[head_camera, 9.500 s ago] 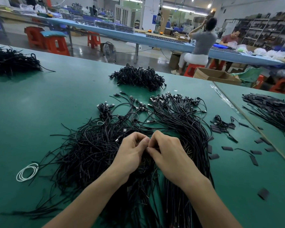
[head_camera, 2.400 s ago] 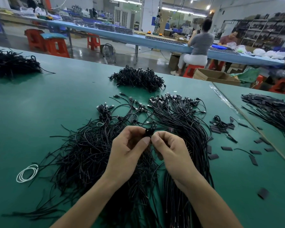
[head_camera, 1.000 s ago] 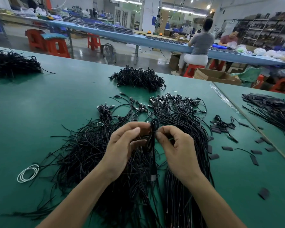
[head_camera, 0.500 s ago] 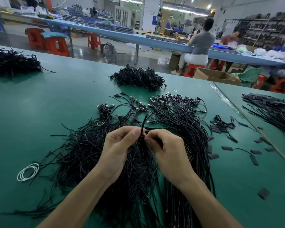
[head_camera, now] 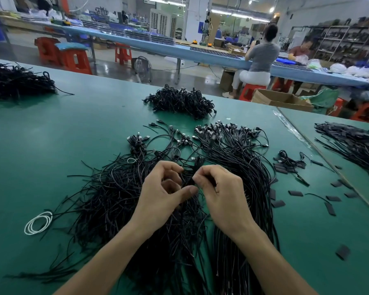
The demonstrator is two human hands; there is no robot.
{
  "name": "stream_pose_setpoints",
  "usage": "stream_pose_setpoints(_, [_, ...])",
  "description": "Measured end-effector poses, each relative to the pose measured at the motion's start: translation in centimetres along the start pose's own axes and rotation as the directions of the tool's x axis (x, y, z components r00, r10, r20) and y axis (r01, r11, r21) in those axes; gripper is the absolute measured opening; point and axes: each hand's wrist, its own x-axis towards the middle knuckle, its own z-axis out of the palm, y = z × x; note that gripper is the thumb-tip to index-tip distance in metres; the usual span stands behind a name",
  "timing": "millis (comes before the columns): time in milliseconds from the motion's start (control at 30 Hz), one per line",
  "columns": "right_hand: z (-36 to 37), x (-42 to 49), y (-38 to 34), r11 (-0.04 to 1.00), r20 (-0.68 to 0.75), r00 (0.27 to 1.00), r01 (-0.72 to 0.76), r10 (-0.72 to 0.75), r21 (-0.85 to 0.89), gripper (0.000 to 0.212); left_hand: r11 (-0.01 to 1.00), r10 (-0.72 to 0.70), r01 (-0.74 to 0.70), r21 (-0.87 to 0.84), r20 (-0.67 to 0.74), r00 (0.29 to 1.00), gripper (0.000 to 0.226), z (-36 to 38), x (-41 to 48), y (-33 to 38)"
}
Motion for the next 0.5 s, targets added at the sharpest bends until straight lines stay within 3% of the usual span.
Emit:
stream_pose_setpoints(100, [0.6, -0.1, 0.2, 0.997, -0.035, 0.998, -0.047, 0.05, 0.065, 0.014, 0.994, -0.105, 0.106, -0.009, 0.077, 0.992, 0.041, 0.4, 0.4, 0.0])
stream_pose_setpoints(367, [1.1, -0.5, 0.5, 0.927, 0.086, 0.981, -0.194, 0.176, 0.322, 0.024, 0.999, 0.018, -0.018, -0.026, 0.02, 1.0, 0.017, -0.3, 1.3, -0.5])
stream_pose_setpoints(433, [1.0, -0.7, 0.7, 0.844, 0.164, 0.959, -0.281, 0.231, 0.456, 0.03, 0.997, 0.071, -0.07, -0.025, 0.03, 0.997, 0.015, -0.6, 1.1, -0.7])
stream_pose_setpoints(500, [1.0, -0.8, 0.9, 0.692, 0.287, 0.917, -0.399, 0.278, 0.602, 0.031, 0.995, 0.098, -0.097, -0.029, 0.042, 0.994, 0.016, -0.9, 1.1, -0.9])
